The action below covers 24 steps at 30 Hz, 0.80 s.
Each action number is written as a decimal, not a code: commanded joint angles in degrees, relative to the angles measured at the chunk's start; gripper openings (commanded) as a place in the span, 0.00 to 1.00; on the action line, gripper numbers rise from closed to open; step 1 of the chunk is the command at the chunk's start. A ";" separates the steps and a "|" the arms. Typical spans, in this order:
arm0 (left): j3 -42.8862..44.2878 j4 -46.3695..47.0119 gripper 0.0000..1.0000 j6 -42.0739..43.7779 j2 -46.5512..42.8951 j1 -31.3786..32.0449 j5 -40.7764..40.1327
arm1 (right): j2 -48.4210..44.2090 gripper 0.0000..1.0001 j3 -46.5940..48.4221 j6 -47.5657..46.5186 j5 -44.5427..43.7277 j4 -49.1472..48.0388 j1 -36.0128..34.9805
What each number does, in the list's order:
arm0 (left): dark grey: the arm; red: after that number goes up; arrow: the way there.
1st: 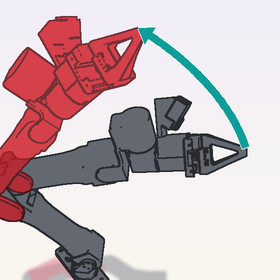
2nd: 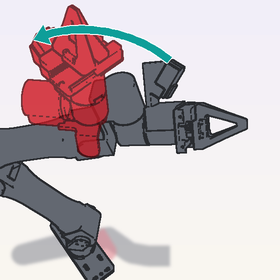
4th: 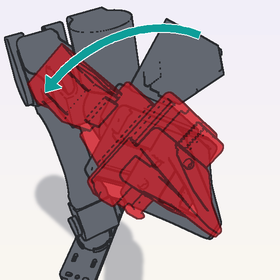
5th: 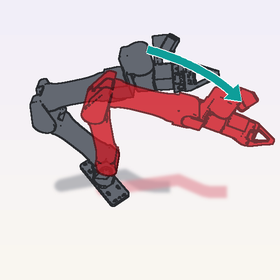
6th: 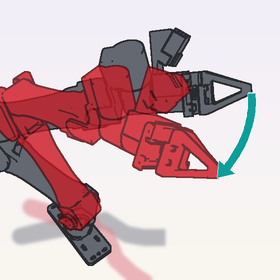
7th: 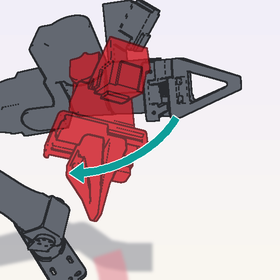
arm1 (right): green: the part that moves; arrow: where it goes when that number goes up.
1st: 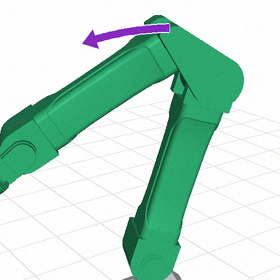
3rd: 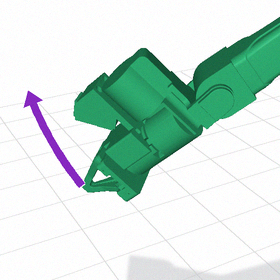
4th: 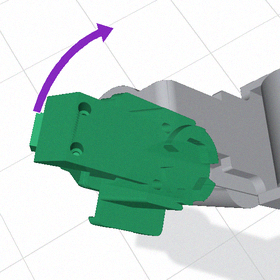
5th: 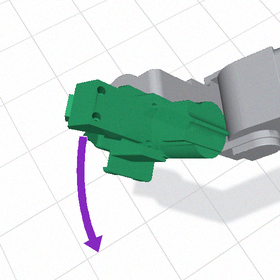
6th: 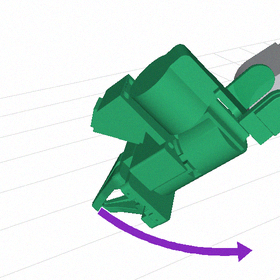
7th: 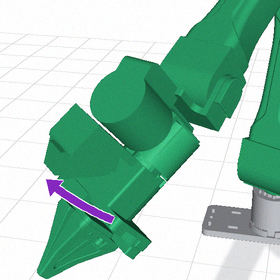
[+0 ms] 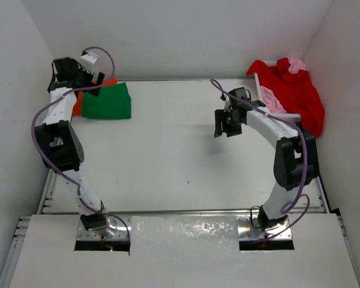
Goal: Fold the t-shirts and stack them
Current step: Put the neatly folded tshirt into the corner of the board with the left arm
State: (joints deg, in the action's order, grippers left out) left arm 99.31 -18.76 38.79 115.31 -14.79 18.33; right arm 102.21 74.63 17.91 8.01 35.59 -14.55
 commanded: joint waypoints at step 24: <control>-12.20 -23.42 1.00 -14.18 -26.89 -7.89 -5.32 | -20.82 0.80 -7.05 -1.56 1.21 -3.86 6.45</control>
State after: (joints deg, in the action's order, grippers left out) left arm 87.31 -40.84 24.12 92.53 -22.61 13.43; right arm 84.29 67.18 17.43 8.16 34.41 -10.72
